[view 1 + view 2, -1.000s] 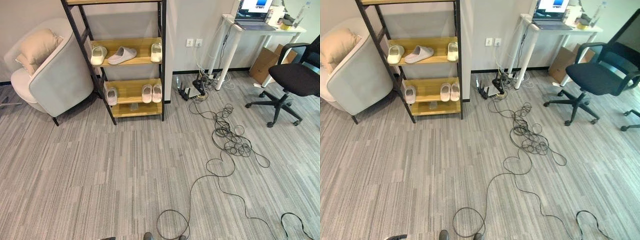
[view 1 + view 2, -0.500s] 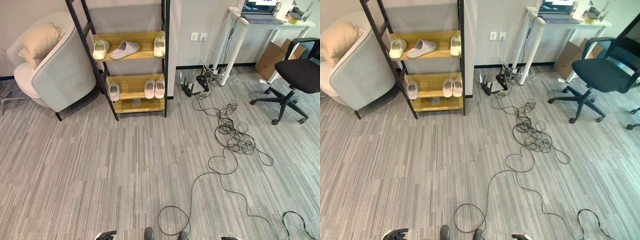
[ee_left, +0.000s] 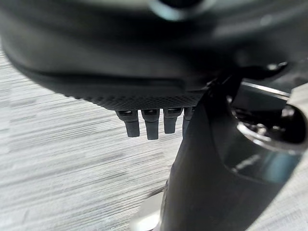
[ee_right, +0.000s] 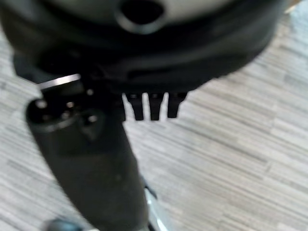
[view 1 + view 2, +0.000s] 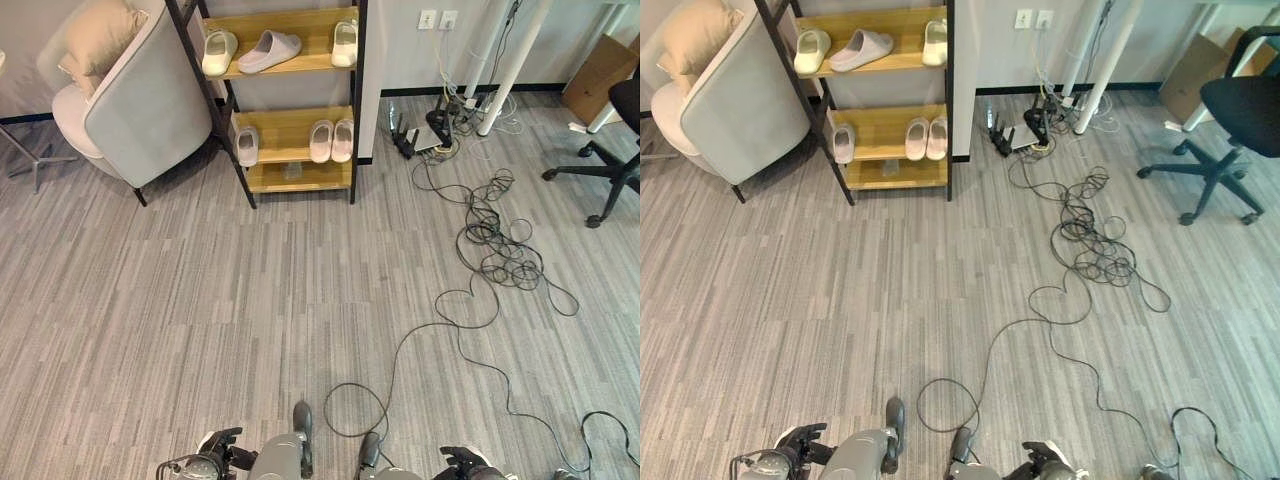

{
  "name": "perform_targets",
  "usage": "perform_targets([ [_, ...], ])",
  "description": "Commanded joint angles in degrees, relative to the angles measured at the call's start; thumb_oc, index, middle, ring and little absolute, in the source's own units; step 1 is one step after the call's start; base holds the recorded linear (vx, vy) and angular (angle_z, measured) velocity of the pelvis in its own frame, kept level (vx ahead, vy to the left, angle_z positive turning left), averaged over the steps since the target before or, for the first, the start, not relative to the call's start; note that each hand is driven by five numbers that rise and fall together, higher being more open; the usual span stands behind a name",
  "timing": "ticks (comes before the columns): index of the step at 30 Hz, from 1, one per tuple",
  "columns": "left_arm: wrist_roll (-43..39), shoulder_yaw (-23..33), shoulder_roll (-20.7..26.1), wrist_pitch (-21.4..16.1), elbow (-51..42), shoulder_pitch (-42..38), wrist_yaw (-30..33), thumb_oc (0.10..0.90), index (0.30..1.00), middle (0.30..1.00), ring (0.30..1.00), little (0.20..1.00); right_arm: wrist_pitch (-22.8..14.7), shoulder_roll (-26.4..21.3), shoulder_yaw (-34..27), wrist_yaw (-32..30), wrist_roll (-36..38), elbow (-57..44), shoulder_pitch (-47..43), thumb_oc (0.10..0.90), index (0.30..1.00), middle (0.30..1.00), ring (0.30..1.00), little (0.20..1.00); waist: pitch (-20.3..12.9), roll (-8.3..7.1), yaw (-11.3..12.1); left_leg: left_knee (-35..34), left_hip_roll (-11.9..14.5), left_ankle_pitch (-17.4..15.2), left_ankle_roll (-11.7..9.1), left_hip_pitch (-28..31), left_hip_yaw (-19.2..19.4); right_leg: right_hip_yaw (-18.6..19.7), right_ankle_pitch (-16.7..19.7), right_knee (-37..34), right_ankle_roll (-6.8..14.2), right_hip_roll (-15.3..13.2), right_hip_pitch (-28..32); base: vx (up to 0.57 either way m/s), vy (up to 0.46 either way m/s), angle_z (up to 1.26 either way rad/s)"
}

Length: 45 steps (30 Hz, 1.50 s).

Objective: Arrange the slippers neatly on the shoe rack.

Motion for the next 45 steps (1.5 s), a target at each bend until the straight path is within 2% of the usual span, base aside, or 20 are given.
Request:
perform_targets([
  [1, 2.1, -2.7, -2.2, 0.5, 3.3, 2.2, -1.3, 0.8, 0.9, 0.9, 0.9, 0.9, -0.5, -0.6, 0.0, -0.3, 1.3, -1.1, 1.4, 0.8, 0.9, 0.9, 0.9, 0.9, -3.5, -1.51, 1.1, -1.1, -0.4, 2.3, 5.3, -2.4, 2.4, 1.1, -10.8, 0.8, 5.7, 0.2, 4.8, 0.35, 0.128, -0.11],
  [4, 3.3, -0.4, -1.0, 1.1, 4.8, 4.0, -0.9, 0.8, 0.9, 0.9, 0.9, 0.9, -0.4, 0.5, 0.0, 0.2, 1.2, -0.8, 2.1, 0.8, 0.9, 0.9, 0.9, 0.9, -5.1, -3.1, 2.0, -0.4, -0.9, 5.0, 5.8, -2.0, 1.1, 2.4, -11.6, 0.8, 6.2, 0.2, 6.0, 0.38, 0.173, -0.39],
  [7, 2.3, 1.3, 0.4, 0.9, 4.4, 3.8, -1.1, 0.8, 0.9, 0.9, 0.9, 0.9, -0.2, 2.0, -0.6, 1.0, 2.0, -1.0, 2.9, 0.8, 0.9, 0.9, 0.9, 0.9, -6.2, -6.49, 2.9, 3.0, -2.4, 2.6, 7.3, -1.9, 1.0, 3.1, -10.8, 0.8, 7.6, -2.1, 7.4, 0.32, 0.167, -0.36],
  [9, 1.6, 1.5, 1.5, 0.6, 2.9, 2.5, -1.1, 0.8, 0.9, 0.9, 0.9, 0.9, 0.0, 3.9, 0.1, 1.5, 1.4, -1.6, 2.7, 0.8, 0.9, 0.9, 0.9, 0.9, -6.5, -8.79, 3.6, 5.0, -3.7, 0.0, 9.0, -1.4, 1.3, 3.2, -9.6, 7.0, 9.5, -4.6, 5.9, 0.3, 0.171, -0.21],
  [10, 1.6, 1.5, 1.5, 0.6, 2.9, 2.5, -1.1, 0.8, 0.9, 0.9, 0.9, 0.9, 0.0, 3.9, 0.1, 1.5, 1.4, -1.6, 2.7, 0.8, 0.9, 0.9, 0.9, 0.9, -6.7, -8.75, 3.6, 5.0, -3.6, 0.0, 9.0, -1.6, 1.3, 3.2, -9.5, 7.0, 9.5, -4.5, 5.7, 0.28, 0.243, -0.1],
  [11, 1.3, 0.9, 2.1, 0.3, 1.2, 0.7, -0.5, 0.8, 0.9, 0.9, 0.9, 0.9, 0.0, 4.4, 0.4, 1.5, 1.2, -2.9, 1.7, 0.8, 0.9, 0.9, 0.9, 0.9, -6.0, -9.31, 3.2, 6.2, -4.6, -2.1, 10.4, -0.5, 1.1, 2.9, -5.2, 15.4, 12.2, -8.0, 1.8, 0.25, 0.267, -0.13],
  [13, 0.6, -0.5, 2.4, -0.4, -0.7, -1.1, 0.8, 0.8, 0.9, 0.9, 0.9, 0.9, -0.3, 4.1, -0.9, 1.0, 3.1, -4.2, 1.1, 0.8, 0.9, 0.9, 0.9, 0.9, -5.2, -8.6, 1.6, 6.5, -5.7, -4.0, 11.7, 2.0, 0.0, 3.7, 1.2, 23.9, 12.7, -10.7, -2.9, 0.33, 0.319, 0.05],
  [15, -0.7, -1.8, 2.8, -1.2, -2.6, -3.1, 1.6, 0.8, 0.9, 0.9, 0.9, 0.9, -0.7, 4.4, -1.2, 0.4, 3.8, -4.4, 1.1, 0.8, 0.9, 0.9, 0.9, 0.9, -3.9, -6.91, -0.2, 5.8, -5.3, -5.2, 12.3, 4.7, -1.6, 4.6, 3.0, 28.7, 11.2, -11.6, -7.3, 0.31, 0.168, 0.4],
  [17, -1.9, -3.6, 2.7, -2.2, -4.2, -5.6, 1.7, 0.8, 0.9, 0.9, 0.9, 0.9, -0.9, 4.8, -0.9, 0.3, 4.3, -4.1, 1.7, 0.8, 0.9, 0.9, 0.9, 0.9, -2.8, -5.28, -2.2, 5.0, -5.0, -7.4, 11.9, 8.4, -3.8, 5.7, -0.6, 23.5, 9.7, -11.3, -10.2, 0.43, 0.04, 0.83],
  [19, -1.9, -4.1, 2.6, -2.2, -4.3, -5.9, 1.4, 0.8, 0.9, 0.9, 0.9, 0.9, -0.8, 4.8, -1.0, 0.4, 4.7, -3.9, 1.9, 0.8, 0.9, 0.9, 0.9, 0.9, -2.4, -4.99, -2.8, 5.1, -5.0, -8.3, 11.8, 9.6, -4.4, 6.3, -1.2, 20.8, 9.6, -10.8, -10.7, 0.3, -0.018, 0.81],
  [24, 0.9, -5.2, 1.6, -2.2, -2.3, -5.9, 0.3, 0.8, 0.9, 0.9, 0.9, 0.9, 0.1, 4.5, -2.2, 1.2, 4.7, -3.0, 2.3, 0.8, 0.9, 0.9, 0.9, 0.9, -1.6, -5.45, -6.8, 5.4, -7.1, -13.4, 11.4, 16.4, -8.8, 11.2, 3.9, 3.1, 12.0, -7.4, -17.3, 0.42, -0.064, 0.46],
  [30, 2.1, -0.9, 1.9, -0.6, 4.0, -2.3, 0.2, 0.8, 0.9, 0.9, 0.9, 0.9, 0.6, 4.1, -2.9, 2.1, 3.7, -2.3, 3.5, 0.8, 0.9, 0.9, 0.9, 0.9, -2.3, -5.41, -7.6, 3.2, -6.5, -15.8, 10.5, 22.7, -11.9, 9.0, 5.9, 1.5, 12.4, -5.6, -19.7, 0.33, -0.147, 0.5],
  [33, 4.0, 0.8, 1.8, 0.0, 6.5, 1.5, -0.2, 0.8, 0.9, 0.9, 0.9, 0.9, 0.6, 3.0, -3.8, 2.5, 3.5, -1.2, 5.3, 0.8, 0.9, 0.9, 0.9, 0.9, -5.3, -5.06, -7.6, 2.1, -5.7, -17.7, 9.8, 26.3, -13.0, 9.1, 6.4, 2.0, 10.7, -5.0, -16.4, 0.29, -0.199, 0.43],
  [35, 3.8, 1.6, 1.6, 0.3, 7.1, 2.9, -0.4, 0.8, 0.9, 0.9, 0.9, 0.9, 0.5, 2.2, -4.4, 2.6, 3.7, -0.6, 5.6, 0.8, 0.9, 0.9, 0.9, 0.9, -6.5, -4.01, -7.5, 3.0, -3.9, -17.6, 8.5, 26.8, -13.4, 8.9, 5.1, 4.2, 9.7, -4.3, -15.7, 0.31, -0.296, 0.47],
  [37, 3.4, 1.8, 0.8, 0.4, 7.4, 4.2, -0.8, 0.8, 0.9, 0.9, 0.9, 0.9, 0.3, 1.4, -4.7, 2.6, 4.2, -0.5, 5.2, 0.8, 0.9, 0.9, 0.9, 0.9, -7.6, -2.69, -7.2, 6.1, -2.1, -14.8, 6.6, 26.3, -13.6, 8.6, 2.9, 6.7, 8.2, -3.1, -14.8, 0.27, -0.286, 0.27],
  [39, 2.1, 1.9, 0.0, 0.2, 7.0, 4.9, -1.4, 0.8, 0.9, 0.9, 0.9, 0.9, -0.3, 0.5, -5.0, 2.3, 5.5, -0.9, 4.6, 0.8, 0.9, 0.9, 0.9, 0.9, -7.7, -1.63, -6.5, 16.1, -0.8, -7.7, 3.7, 22.5, -13.0, 8.8, 0.4, 6.0, 6.2, -1.4, -10.8, 0.22, -0.282, 0.02],
  [40, 1.3, 2.0, 0.0, 0.1, 6.3, 4.6, -1.2, 0.8, 0.9, 0.9, 0.9, 0.9, -0.5, 0.3, -5.2, 2.0, 6.3, -1.0, 4.4, 0.8, 0.9, 0.9, 0.9, 0.9, -7.2, -2.27, -6.3, 23.2, -0.6, -4.3, 2.9, 18.1, -12.7, 8.6, -0.5, 5.2, 5.6, -1.8, -9.1, 0.15, -0.339, -0.03],
  [41, -0.1, 1.7, 0.0, -0.3, 4.9, 4.1, -0.6, 0.8, 0.9, 0.9, 0.9, 0.9, -0.8, 0.4, -5.0, 1.7, 7.1, -1.4, 4.1, 0.8, 0.9, 0.9, 0.9, 0.9, -6.2, -3.12, -5.6, 31.4, 0.2, -1.3, 3.2, 13.4, -11.7, 8.5, -1.3, 4.2, 4.2, -1.8, -6.9, 0.14, -0.377, 0.02],
  [43, -1.9, 1.1, -0.2, -0.9, 1.8, 3.0, 0.1, 0.8, 0.9, 0.9, 0.9, 0.9, -0.9, 0.2, -4.6, 1.0, 7.3, -1.9, 3.4, 0.8, 0.9, 0.9, 0.9, 0.9, -4.5, -4.3, -4.5, 40.1, 2.5, -2.0, 5.3, 8.7, -7.0, 8.0, -2.7, 3.0, 2.9, -1.6, -3.5, 0.15, -0.356, 0.2],
  [45, -2.9, -0.5, -0.9, -1.6, -0.7, 1.9, 0.6, 0.8, 0.9, 0.9, 0.9, 0.9, -1.1, -0.3, -4.4, 0.3, 7.7, -1.9, 3.4, 0.8, 0.9, 0.9, 0.9, 0.9, -3.8, -4.47, -4.4, 38.4, 4.0, -3.1, 5.6, 5.0, -2.7, 7.3, -4.0, 2.6, 2.5, -1.3, -1.3, 0.19, -0.208, 0.05],
])
